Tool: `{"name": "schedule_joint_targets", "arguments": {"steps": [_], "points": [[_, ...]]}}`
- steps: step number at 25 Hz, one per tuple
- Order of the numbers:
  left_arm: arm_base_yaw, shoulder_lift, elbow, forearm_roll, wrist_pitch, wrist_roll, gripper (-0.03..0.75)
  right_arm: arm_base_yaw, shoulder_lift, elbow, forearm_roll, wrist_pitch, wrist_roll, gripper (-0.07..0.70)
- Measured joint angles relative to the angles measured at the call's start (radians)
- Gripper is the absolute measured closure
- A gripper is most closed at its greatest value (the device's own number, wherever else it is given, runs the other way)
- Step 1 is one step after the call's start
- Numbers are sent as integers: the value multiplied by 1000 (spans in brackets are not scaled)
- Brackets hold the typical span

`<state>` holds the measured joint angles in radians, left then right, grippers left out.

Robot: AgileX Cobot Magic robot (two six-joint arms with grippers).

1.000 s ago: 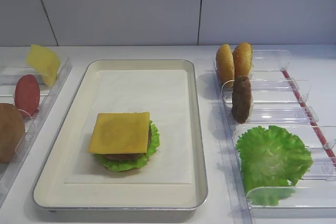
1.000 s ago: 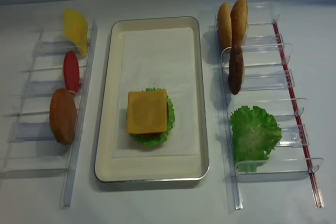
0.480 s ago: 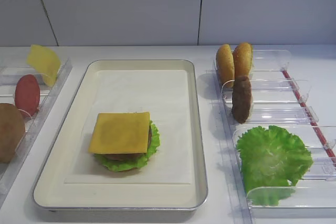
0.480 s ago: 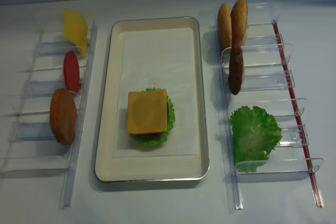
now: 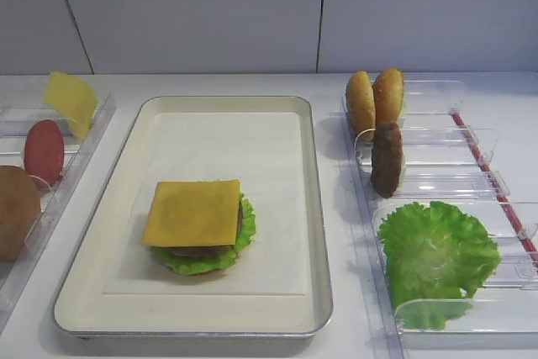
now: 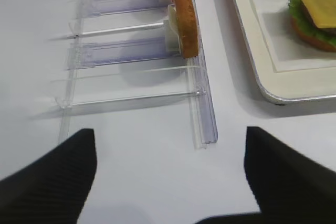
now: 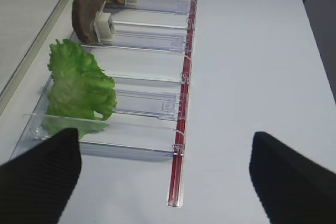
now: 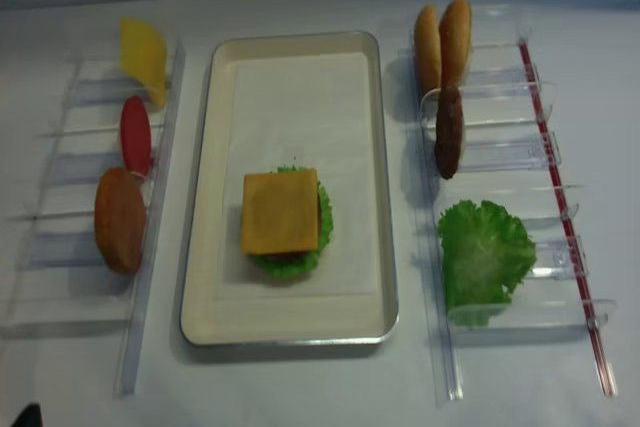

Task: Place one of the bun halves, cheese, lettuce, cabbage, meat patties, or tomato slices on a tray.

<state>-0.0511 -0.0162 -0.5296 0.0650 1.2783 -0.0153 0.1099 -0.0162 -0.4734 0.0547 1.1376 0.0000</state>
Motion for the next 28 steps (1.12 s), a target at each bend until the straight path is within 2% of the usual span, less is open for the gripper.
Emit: {"name": "schedule_joint_targets", "arguments": {"steps": [6,9,11,28], "points": [[0,-2,0,-2,-20,0,159,0,0,0,0,0,0,-16],[0,-4,31,-4,-70,-5,160,0,0,0,0,0,0,-16],[0,-4,38,-4,-78,-10,160,0,0,0,0,0,0,-16],[0,-4,40,-4,-91,-16,162,0,0,0,0,0,0,-16]]}}
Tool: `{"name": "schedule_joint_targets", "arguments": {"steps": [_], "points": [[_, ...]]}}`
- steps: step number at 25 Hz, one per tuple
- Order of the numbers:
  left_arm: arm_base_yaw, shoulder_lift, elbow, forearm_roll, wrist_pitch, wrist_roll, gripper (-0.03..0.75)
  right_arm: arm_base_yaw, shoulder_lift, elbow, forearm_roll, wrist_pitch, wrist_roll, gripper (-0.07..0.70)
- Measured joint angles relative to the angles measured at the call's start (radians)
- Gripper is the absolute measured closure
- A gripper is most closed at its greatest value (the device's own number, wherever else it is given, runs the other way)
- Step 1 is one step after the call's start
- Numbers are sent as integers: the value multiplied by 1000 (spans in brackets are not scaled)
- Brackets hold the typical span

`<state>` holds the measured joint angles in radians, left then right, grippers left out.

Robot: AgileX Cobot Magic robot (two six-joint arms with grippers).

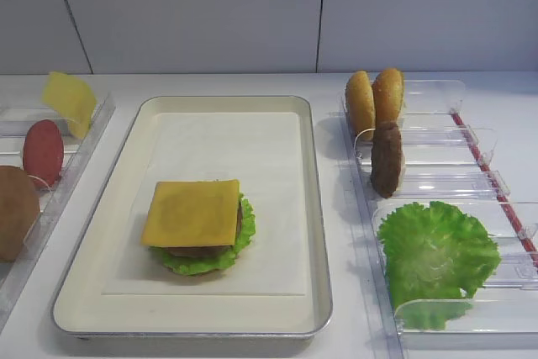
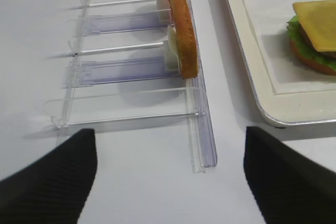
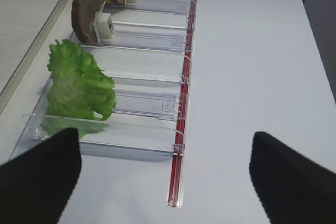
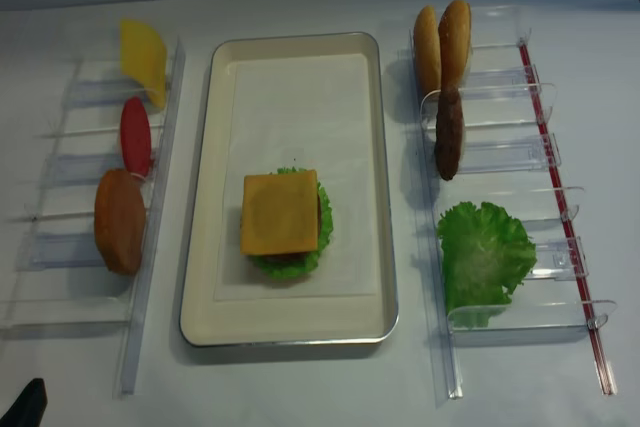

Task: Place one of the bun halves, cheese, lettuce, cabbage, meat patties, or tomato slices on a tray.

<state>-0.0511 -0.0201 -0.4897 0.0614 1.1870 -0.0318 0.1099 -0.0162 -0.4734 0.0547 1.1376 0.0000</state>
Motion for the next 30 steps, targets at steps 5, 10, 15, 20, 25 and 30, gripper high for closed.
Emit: {"name": "schedule_joint_targets", "arguments": {"steps": [5,10,15,20,25,30], "points": [[0,0,0,0,0,-2,162,0,0,0,0,0,0,-16],[0,0,0,0,0,-2,162,0,0,0,0,0,0,-16],[0,0,0,0,0,-2,162,0,0,0,0,0,0,-16],[0,0,0,0,0,-2,162,0,0,0,0,0,0,-16],[0,0,0,0,0,-2,162,0,0,0,0,0,0,-16],[0,0,0,0,0,-2,162,0,0,0,0,0,0,-16]]}}
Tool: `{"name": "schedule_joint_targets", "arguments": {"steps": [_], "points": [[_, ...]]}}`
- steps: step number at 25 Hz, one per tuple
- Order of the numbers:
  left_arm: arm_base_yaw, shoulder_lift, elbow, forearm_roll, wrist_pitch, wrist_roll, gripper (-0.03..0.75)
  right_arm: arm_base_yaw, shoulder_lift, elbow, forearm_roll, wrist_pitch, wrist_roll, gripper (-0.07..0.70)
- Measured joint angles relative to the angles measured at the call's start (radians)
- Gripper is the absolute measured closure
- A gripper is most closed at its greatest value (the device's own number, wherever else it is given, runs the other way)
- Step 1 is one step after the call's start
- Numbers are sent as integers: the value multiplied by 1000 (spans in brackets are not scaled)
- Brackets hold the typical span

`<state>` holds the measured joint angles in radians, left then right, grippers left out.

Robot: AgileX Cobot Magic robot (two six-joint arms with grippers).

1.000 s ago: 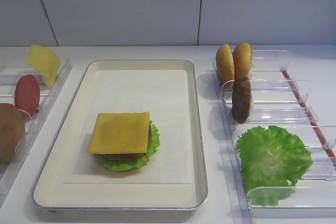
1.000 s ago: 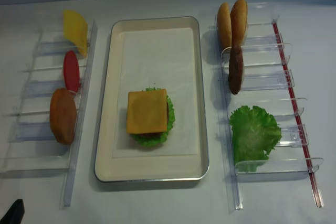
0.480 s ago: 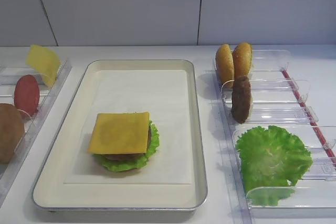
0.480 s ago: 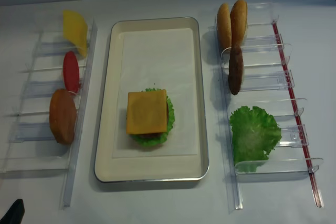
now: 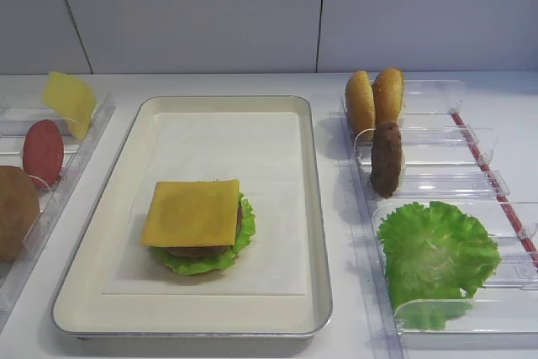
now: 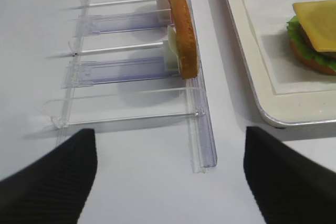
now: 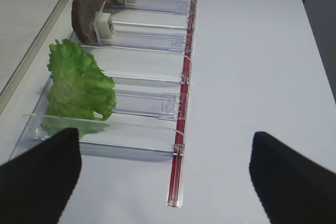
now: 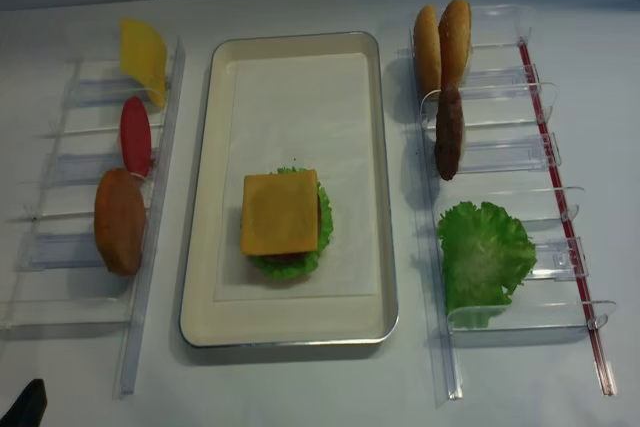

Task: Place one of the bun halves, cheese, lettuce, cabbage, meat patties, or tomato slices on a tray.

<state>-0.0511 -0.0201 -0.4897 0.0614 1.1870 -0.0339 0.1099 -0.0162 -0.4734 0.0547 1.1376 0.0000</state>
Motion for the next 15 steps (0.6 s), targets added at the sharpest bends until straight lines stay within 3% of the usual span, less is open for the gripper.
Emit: {"name": "schedule_joint_targets", "arguments": {"steps": [15], "points": [[0,0,0,0,0,0,162,0,0,0,0,0,0,-16]]}}
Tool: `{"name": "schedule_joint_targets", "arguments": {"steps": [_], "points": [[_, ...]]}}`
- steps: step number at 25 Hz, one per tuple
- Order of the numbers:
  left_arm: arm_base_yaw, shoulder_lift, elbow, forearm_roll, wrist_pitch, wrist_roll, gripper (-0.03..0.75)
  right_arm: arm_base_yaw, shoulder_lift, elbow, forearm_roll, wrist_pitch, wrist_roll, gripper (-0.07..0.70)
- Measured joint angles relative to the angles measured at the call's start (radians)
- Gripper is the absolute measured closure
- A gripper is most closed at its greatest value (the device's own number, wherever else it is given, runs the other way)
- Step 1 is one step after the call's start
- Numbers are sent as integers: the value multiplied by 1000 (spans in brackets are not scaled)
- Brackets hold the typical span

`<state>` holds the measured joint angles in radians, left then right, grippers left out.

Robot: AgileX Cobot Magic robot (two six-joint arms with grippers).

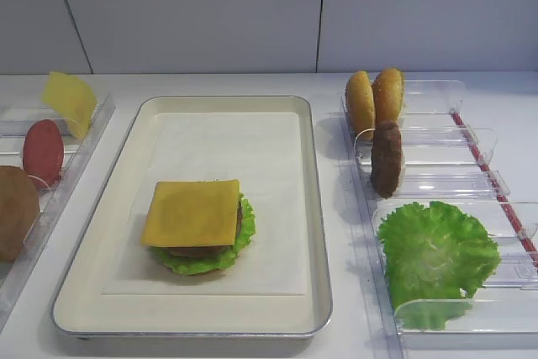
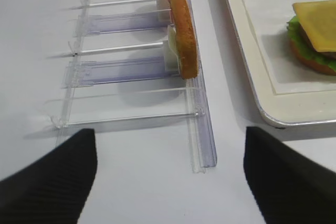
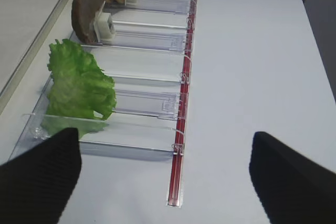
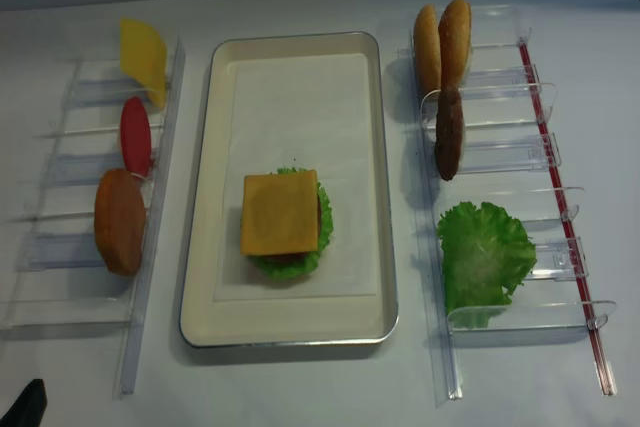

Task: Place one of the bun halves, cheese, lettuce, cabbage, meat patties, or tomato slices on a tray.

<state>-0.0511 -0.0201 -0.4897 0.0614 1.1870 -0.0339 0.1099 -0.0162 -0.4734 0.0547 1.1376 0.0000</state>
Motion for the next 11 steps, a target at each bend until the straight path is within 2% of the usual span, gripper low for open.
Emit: {"name": "schedule_joint_targets", "arguments": {"steps": [11], "points": [[0,0,0,0,0,0,162,0,0,0,0,0,0,-16]]}}
